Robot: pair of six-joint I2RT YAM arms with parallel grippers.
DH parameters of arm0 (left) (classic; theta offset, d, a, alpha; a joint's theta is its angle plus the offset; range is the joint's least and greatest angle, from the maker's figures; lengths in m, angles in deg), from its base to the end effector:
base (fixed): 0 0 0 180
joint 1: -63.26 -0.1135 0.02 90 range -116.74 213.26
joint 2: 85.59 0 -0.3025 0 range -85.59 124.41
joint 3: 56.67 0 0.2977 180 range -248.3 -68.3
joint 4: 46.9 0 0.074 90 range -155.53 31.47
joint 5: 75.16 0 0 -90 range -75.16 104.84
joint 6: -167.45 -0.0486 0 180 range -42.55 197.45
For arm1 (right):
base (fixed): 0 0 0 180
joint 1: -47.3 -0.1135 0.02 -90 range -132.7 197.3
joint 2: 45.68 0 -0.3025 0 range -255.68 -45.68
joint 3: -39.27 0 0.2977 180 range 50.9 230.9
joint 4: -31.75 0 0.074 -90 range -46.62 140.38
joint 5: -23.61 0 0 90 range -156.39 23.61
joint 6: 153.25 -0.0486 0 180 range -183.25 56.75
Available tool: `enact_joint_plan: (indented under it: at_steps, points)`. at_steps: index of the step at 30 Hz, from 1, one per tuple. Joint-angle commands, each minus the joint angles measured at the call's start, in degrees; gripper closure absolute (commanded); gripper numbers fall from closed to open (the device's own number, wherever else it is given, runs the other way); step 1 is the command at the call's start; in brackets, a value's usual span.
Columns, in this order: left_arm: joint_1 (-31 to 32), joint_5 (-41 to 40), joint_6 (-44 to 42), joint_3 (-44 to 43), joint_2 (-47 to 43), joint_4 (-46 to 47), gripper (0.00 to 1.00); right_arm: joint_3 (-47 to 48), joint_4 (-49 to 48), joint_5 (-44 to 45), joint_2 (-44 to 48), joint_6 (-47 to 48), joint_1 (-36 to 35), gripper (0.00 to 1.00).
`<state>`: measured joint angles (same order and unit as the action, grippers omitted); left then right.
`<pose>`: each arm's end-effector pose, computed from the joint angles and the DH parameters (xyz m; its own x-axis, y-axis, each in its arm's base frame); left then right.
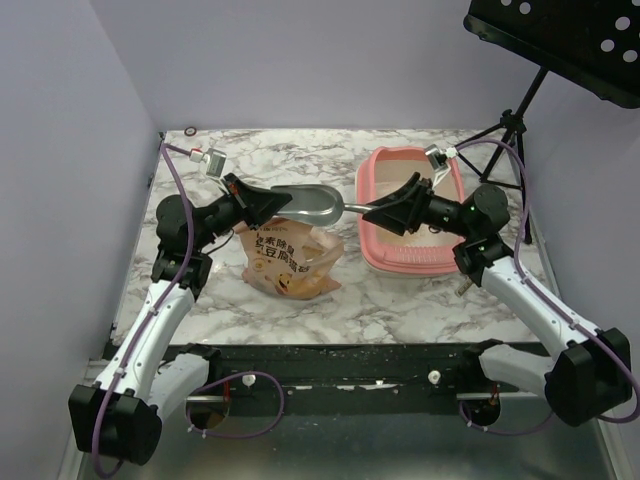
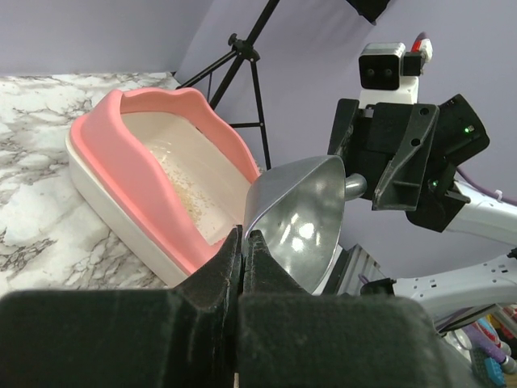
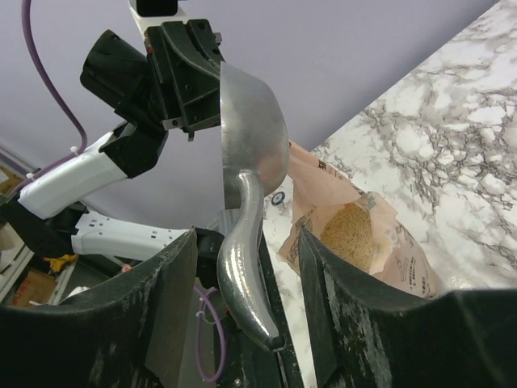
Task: Fill the litter box with clean litter
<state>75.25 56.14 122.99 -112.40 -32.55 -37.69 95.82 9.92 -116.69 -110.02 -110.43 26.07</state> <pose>0.2316 -0.0820 0.3920 -0.4210 -0.4588 -0.7825 0.6957 0.3902 -0.6031 0.2529 0.1384 0.3713 -0.5263 0.2982 -0.7963 -0.7960 0.1566 0.5847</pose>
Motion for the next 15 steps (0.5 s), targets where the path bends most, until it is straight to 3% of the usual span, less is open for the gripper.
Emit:
enact_joint_plan:
  at_steps: [1, 15]
  points:
    - [-0.4, 1.3, 0.8, 0.1, 0.1, 3.6, 1.00, 1.6, -2.3, -1.6, -0.9, -0.1, -0.9, 0.41]
    - [-0.4, 1.7, 0.5, 0.1, 0.3, 3.4, 1.00, 3.0, -1.4, -1.5, -2.3, 2.0, -2.1, 0.53]
